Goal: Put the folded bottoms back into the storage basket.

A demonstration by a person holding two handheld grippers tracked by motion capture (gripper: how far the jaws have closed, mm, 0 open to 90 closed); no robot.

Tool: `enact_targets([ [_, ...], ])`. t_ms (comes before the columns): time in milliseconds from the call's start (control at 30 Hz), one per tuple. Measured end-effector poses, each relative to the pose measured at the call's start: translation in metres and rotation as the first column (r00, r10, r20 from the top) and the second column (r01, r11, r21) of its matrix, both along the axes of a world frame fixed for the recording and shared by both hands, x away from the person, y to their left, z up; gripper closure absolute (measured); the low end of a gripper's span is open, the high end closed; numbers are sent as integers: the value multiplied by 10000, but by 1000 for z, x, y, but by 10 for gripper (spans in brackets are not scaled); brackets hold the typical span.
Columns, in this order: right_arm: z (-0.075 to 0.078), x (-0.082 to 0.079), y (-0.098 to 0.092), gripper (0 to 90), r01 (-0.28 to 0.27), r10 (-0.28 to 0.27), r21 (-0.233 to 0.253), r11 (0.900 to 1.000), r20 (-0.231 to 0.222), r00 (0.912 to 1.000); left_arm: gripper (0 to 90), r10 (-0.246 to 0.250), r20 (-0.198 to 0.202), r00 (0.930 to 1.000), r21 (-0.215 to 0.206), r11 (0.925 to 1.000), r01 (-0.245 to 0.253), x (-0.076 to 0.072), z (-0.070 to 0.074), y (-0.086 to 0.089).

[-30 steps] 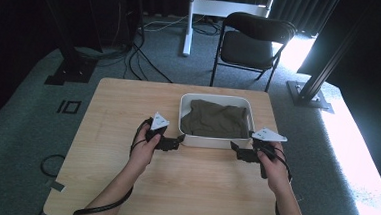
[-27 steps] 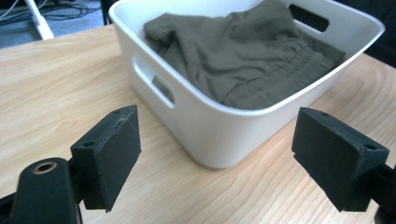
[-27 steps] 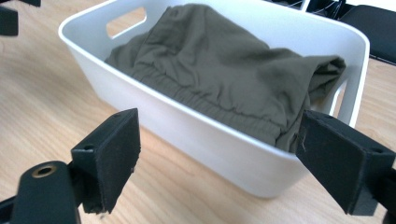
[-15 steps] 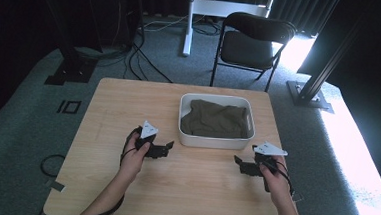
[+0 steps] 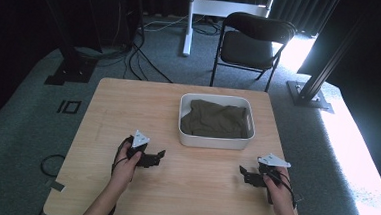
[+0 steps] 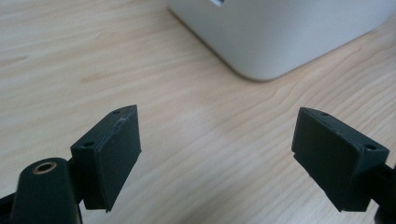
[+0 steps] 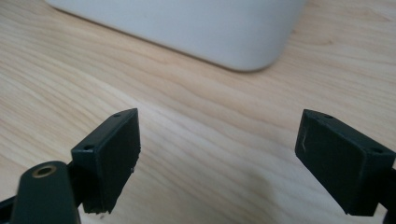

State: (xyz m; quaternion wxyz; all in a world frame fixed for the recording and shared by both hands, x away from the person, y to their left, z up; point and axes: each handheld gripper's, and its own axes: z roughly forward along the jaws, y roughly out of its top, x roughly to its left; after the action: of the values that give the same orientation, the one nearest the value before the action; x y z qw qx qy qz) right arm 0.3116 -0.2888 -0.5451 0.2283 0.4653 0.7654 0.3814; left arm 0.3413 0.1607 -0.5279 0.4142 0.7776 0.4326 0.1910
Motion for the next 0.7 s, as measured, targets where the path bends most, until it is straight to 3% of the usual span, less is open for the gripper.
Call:
enact_targets([
  [167,-4,-8,-6,136,244,-244,-221,9995,-19,9997,170,234,-269,9994,166,9996,-230,-8,-8,9],
  [433,-10,-17,-11,136,725,-742,-410,9965,-425,9963,170,665,-420,9969,319,9974,-652,-20,-12,23],
  [700,-15,-21,-16,137,1412,-1443,-473,9888,-686,9872,167,1430,-460,9887,626,9882,-1400,-28,-16,36],
])
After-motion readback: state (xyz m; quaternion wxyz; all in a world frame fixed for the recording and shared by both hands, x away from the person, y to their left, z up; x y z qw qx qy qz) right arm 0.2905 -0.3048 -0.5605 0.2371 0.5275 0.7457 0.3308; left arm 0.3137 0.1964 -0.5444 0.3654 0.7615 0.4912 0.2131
